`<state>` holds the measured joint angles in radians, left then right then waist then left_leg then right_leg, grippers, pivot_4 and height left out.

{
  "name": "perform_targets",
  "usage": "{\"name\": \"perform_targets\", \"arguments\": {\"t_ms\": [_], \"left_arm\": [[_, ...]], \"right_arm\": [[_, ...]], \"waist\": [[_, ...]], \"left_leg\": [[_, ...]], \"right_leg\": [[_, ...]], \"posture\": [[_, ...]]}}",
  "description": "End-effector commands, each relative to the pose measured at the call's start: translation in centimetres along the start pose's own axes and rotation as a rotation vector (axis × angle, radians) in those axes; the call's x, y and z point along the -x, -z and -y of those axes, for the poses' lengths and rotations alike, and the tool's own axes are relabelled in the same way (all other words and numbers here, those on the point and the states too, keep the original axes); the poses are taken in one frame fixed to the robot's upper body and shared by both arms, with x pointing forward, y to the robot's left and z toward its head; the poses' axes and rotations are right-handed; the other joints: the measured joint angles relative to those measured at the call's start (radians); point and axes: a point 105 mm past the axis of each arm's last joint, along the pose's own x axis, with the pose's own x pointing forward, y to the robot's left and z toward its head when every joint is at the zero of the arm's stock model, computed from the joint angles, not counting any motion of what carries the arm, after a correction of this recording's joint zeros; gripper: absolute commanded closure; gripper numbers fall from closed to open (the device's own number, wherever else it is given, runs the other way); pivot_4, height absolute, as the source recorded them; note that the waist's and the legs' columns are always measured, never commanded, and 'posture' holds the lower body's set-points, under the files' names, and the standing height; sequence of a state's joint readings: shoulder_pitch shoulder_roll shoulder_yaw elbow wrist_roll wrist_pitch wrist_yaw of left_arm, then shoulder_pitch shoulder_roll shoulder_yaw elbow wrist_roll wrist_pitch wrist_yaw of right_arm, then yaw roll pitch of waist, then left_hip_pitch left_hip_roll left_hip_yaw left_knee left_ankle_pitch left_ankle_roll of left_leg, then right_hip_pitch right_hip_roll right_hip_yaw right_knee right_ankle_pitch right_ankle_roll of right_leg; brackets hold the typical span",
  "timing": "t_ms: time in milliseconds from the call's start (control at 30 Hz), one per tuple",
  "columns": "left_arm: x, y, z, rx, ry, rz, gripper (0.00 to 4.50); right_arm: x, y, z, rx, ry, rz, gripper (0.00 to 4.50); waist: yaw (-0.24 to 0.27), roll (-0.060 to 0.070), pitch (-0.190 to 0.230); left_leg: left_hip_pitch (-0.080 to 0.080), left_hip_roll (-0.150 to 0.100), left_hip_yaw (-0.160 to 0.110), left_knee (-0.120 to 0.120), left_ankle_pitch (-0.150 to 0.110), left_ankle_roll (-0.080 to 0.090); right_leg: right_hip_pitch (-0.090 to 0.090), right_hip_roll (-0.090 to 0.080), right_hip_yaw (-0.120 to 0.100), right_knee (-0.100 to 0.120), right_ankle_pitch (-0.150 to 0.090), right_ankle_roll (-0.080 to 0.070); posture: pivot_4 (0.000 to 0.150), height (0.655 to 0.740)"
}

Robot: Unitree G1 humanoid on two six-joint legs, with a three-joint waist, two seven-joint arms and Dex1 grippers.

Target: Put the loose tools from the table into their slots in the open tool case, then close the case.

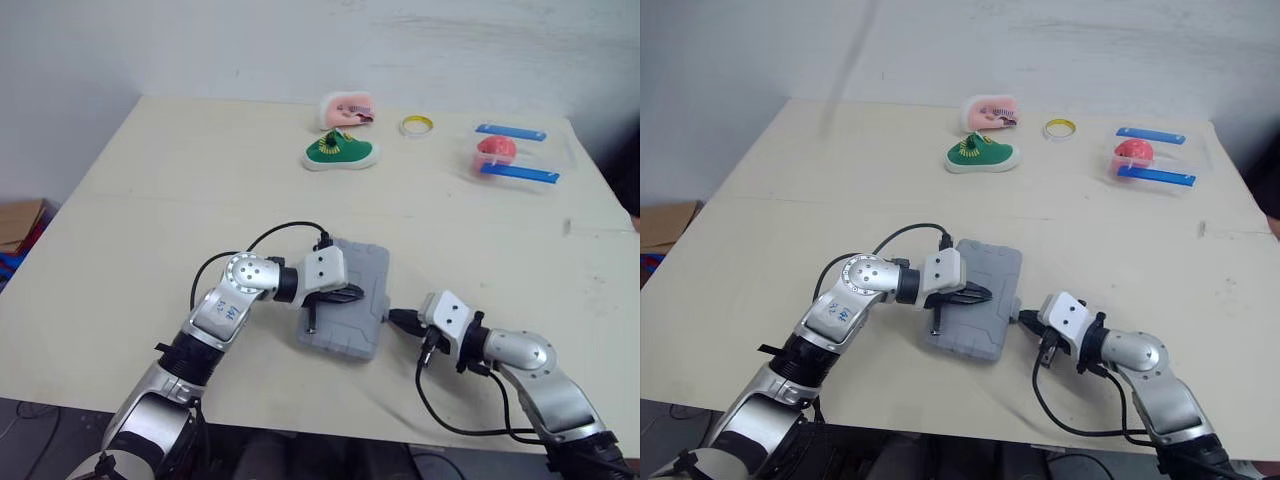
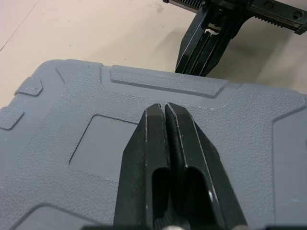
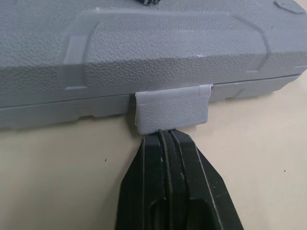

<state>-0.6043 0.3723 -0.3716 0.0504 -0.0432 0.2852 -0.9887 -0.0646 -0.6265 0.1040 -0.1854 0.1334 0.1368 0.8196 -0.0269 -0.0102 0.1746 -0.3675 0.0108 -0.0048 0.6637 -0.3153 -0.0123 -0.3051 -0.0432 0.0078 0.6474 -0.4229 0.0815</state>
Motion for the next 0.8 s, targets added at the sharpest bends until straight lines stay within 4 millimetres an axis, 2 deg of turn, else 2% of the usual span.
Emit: {"name": "perform_targets", "arguments": {"t_ms": [33,133,400,533,800], "left_arm": [[-0.3,4.7,1.8,0.132,0.043,-0.144,4.42],[-0.4,4.9,1.8,0.140,0.042,-0.146,4.42],[-0.6,5.0,2.0,0.143,0.051,-0.142,4.42],[-0.7,5.1,2.1,0.152,0.056,-0.143,4.42],[-0.8,5.1,2.2,0.159,0.064,-0.145,4.42]], "right_arm": [[1.1,-0.7,0.7,0.045,-0.011,-0.029,4.50],[2.3,-0.7,1.1,0.041,-0.026,-0.051,4.50],[3.3,-1.5,2.2,0.076,0.003,-0.058,4.50],[2.6,-3.1,1.7,0.070,-0.032,0.009,4.50],[0.4,-2.5,0.8,0.068,-0.087,0.002,4.50]], "waist": [[0.001,0.000,0.000],[0.004,0.001,-0.001],[0.004,0.001,-0.001],[0.003,0.001,-0.001],[0.004,0.001,-0.001]], "left_leg": [[0.000,0.000,0.000,0.000,0.000,0.000],[0.000,0.000,0.000,0.000,0.000,0.000],[0.000,0.000,0.000,0.000,0.000,0.000],[0.000,0.000,-0.001,0.000,0.000,0.000],[0.000,0.000,-0.001,-0.001,0.000,0.000]], "right_leg": [[0.000,0.000,0.000,0.000,0.000,0.000],[0.000,0.000,0.000,-0.001,0.000,0.000],[0.001,-0.001,0.000,-0.002,0.000,0.000],[0.001,0.000,-0.001,-0.002,0.000,0.000],[0.001,-0.001,-0.001,-0.003,0.000,0.000]], "posture": [[0.150,0.7400],[0.150,0.7400],[0.150,0.7400],[0.150,0.7400],[0.150,0.7400]]}}
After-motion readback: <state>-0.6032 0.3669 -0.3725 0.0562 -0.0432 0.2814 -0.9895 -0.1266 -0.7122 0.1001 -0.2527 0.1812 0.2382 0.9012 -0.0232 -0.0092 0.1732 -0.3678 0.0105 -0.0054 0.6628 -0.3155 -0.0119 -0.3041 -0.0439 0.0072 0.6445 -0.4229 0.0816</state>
